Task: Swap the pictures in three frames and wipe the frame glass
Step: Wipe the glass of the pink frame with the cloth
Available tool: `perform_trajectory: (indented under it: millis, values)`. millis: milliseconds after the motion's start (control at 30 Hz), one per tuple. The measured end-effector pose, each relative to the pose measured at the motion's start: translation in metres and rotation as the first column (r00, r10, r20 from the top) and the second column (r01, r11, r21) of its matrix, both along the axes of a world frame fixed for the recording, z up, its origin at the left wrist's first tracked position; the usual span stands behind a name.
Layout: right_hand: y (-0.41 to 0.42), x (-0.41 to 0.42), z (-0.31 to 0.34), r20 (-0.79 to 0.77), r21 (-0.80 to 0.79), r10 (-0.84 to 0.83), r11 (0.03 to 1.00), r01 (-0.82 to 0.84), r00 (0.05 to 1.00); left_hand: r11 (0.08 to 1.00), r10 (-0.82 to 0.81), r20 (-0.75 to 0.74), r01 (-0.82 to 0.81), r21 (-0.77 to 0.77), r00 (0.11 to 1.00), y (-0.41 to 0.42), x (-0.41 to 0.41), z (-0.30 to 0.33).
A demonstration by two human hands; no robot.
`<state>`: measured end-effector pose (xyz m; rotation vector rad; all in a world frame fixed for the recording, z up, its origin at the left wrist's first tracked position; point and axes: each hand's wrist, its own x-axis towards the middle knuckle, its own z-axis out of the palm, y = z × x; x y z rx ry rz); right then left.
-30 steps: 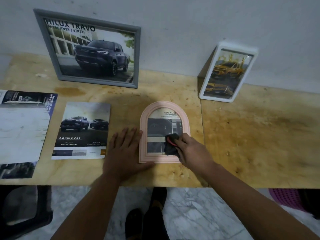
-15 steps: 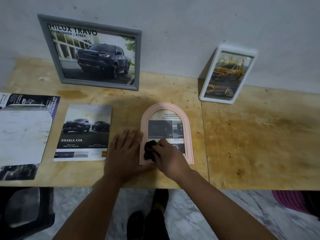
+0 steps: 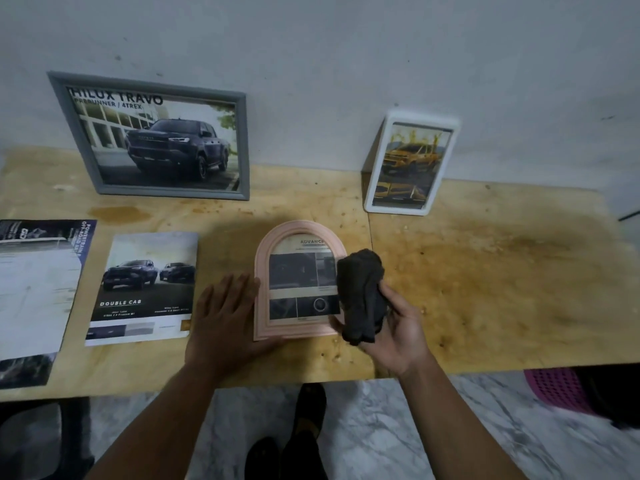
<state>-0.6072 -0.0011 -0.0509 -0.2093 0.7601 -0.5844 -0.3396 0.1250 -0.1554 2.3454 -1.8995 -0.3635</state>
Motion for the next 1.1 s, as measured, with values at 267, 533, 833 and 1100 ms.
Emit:
perform_trajectory:
  millis: [267,533,833,1100]
  values:
    - [-0.013,-0.034,-0.002,-0.04,0.143,-0.01,0.99,0.015,0.999,0.996,0.021,-0.055,-0.016,0.089,0.998,-0.006,-0.001,0.007]
    - [-0.061,-0.087,0.011,-0.611,0.048,0.059,0.998,-0.038,0.789,0.91,0.113,-0.119,-0.054,0.412,0.987,-0.026,-0.013,0.041]
    - [-0.054,-0.12,-0.038,-0.994,0.005,-0.09,0.537,-0.844,-0.063,0.834,0.239,-0.152,-0.123,0.538,0.959,-0.024,-0.04,0.06]
    - [-0.045,-0.104,-0.009,-0.901,-0.104,-0.401,0.576,-0.811,-0.169,0.814,0.324,-0.189,-0.171,0.555,0.927,-0.014,-0.046,0.074]
